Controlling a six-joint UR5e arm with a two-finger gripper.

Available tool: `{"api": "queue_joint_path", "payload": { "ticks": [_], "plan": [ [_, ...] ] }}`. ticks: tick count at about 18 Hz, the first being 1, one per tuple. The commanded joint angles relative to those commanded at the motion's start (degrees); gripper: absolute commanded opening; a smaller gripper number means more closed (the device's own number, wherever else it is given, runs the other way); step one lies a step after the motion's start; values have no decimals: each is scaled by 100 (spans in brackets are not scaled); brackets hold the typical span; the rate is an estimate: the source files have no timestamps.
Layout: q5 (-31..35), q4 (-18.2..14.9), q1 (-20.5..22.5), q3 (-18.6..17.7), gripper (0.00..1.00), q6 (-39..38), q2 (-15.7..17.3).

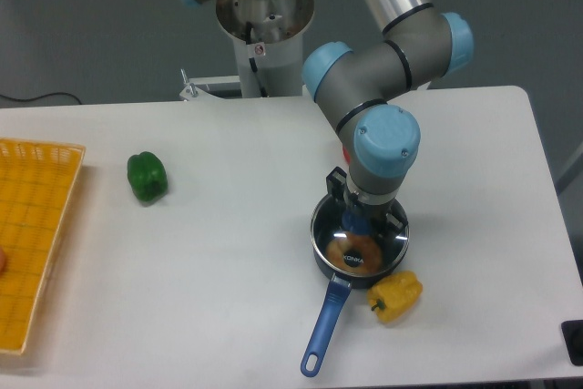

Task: Close the pot lid
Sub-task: 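Settle the glass lid onto the saucepan rim and hold it there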

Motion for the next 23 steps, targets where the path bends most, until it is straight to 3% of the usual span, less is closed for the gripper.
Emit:
{"api": "queue_joint_path", "payload": {
  "ticks": [7,15,18,20,23],
  "plan": [
    [0,9,0,9,69,0,-18],
    [9,-26,18,26,70,96,-9],
    [0,-26,18,26,73,97,-18],
    [0,-26,18,26,80,88,-26],
    [-9,-26,17,26,81,79,-26]
  ]
}}
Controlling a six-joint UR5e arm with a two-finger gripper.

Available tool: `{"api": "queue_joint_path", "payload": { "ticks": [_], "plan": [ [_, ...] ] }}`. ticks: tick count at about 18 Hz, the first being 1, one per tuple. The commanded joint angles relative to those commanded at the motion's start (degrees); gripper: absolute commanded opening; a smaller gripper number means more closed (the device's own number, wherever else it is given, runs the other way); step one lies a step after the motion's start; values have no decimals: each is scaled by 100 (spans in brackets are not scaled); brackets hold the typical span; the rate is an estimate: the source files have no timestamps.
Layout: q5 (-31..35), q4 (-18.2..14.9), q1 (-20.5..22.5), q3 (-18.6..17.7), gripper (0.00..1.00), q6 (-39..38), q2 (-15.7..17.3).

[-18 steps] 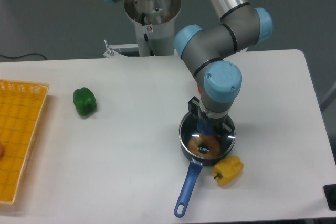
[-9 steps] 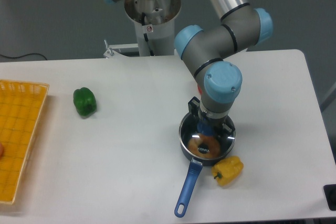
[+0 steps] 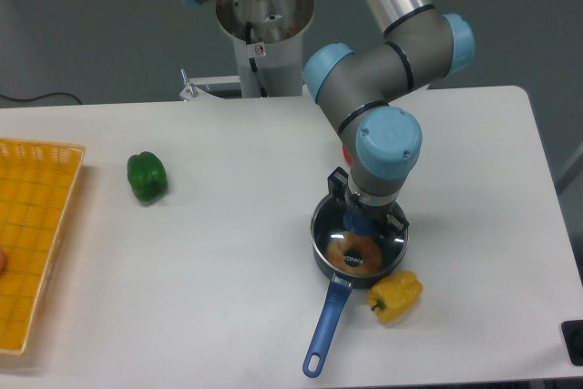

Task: Close the pot lid
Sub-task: 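Settle the glass lid onto the saucepan rim and hold it there, then open the gripper, release the lid knob and lift the gripper away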

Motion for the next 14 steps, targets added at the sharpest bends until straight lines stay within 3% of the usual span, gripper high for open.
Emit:
{"api": "queue_joint_path", "payload": {
  "ticks": [2,5,9,14],
  "plan": [
    [-9,0,0,17,92,9,-9],
    [-114,-17,26,44,99,0,9],
    [-238,-35,70,62,100,-26,149],
    [-123,-44,184,62,100,253,597]
  ]
}}
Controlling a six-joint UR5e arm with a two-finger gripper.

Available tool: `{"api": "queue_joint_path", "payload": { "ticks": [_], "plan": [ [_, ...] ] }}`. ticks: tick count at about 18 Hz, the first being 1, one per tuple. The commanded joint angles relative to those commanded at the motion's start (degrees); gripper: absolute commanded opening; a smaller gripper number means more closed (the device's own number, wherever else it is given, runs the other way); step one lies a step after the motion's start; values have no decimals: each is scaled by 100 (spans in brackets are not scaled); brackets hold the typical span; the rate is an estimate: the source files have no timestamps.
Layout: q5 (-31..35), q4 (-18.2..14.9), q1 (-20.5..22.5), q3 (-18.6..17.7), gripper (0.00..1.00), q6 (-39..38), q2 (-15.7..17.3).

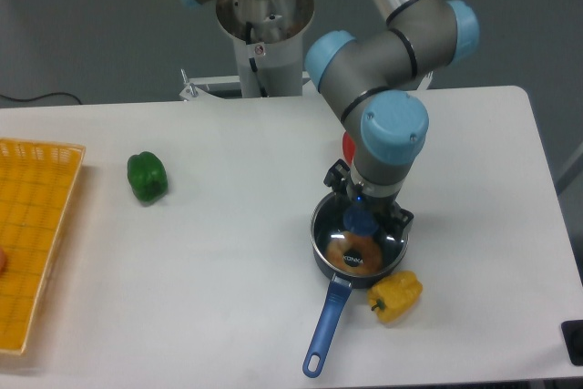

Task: Close the pot lid
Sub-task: 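Open the gripper, release the lid knob and lift the gripper away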

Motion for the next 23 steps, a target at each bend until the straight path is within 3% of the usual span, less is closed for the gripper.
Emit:
{"api": "queue_joint_path", "payload": {
  "ticks": [5,8,15,17,19,23],
  "plan": [
    [78,-553,395,-96,100,1755,527],
    [596,-773,737,-333,100,3030,818],
    [510,-1125,1371,-378,100,4122,1073],
    [196,-1204,1573,-378,100,4465,1152],
    [-262,-1231,1635,-378,100,4528,1214],
    [-255,-1213,1670,-457,100,4546,1346]
  ]
}}
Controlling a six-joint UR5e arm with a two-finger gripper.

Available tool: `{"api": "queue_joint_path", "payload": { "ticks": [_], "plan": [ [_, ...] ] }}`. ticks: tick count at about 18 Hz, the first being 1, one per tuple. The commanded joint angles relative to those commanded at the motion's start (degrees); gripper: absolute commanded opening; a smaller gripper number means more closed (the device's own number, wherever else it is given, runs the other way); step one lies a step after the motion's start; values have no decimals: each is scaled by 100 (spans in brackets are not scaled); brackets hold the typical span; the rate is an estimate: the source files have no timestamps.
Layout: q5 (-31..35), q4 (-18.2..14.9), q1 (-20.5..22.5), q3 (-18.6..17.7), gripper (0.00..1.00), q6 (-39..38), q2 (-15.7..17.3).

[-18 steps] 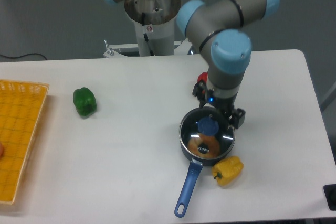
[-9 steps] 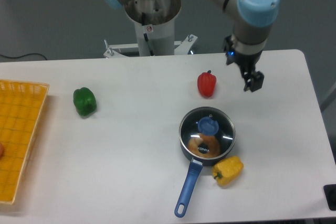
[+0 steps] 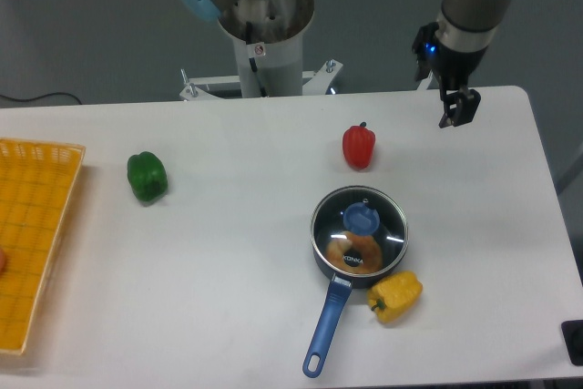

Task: Close the pot lid
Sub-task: 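Open the gripper, release the lid knob and lift the gripper away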

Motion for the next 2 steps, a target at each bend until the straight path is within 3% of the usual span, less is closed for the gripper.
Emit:
{"api": "queue_joint_path", "payload": {
  "ticks": [2],
  "plan": [
    [-9,9,-9,-35,100,-9,18]
  ]
}}
